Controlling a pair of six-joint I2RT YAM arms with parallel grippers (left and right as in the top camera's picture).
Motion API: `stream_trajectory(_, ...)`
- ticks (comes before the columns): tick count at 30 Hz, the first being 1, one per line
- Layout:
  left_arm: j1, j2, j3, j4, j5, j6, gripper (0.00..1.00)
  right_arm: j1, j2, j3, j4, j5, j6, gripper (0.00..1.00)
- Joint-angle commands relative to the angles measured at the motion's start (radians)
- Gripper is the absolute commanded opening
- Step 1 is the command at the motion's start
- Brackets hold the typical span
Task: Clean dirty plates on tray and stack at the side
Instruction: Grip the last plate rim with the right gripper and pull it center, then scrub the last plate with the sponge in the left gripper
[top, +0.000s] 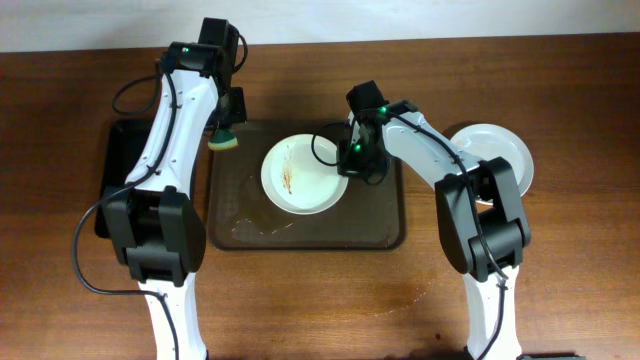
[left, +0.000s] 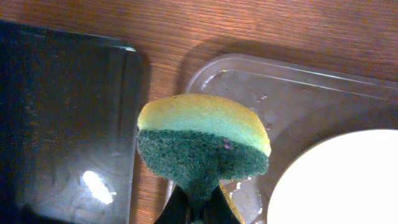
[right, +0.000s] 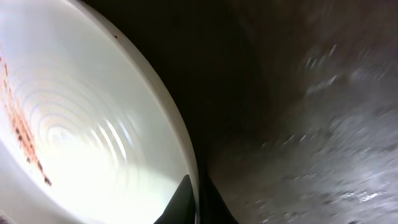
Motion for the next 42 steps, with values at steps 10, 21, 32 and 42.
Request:
stream_trajectory(10, -0.043, 0.001, -0.301, 0.271, 0.419, 0.375, 0.01, 0.052, 0.041, -0.013, 0.029, 0.014, 0.168, 0.04)
stream_trajectory(21, -0.061, 0.02, -0.462, 0.584, 0.447, 0.425, 0.01, 0.052, 0.041, -0.015, 0.036, 0.014, 0.169, 0.04)
stream_trajectory(32, -0.063, 0.148, -0.452, 0.497, 0.429, 0.433, 0.01, 0.052, 0.041, -0.015, 0.039, 0.014, 0.161, 0.04)
stream_trajectory(42, -0.069, 0.148, -0.442, 0.126, 0.571, 0.454, 0.01, 0.052, 0.041, -0.015, 0.043, 0.013, 0.161, 0.04)
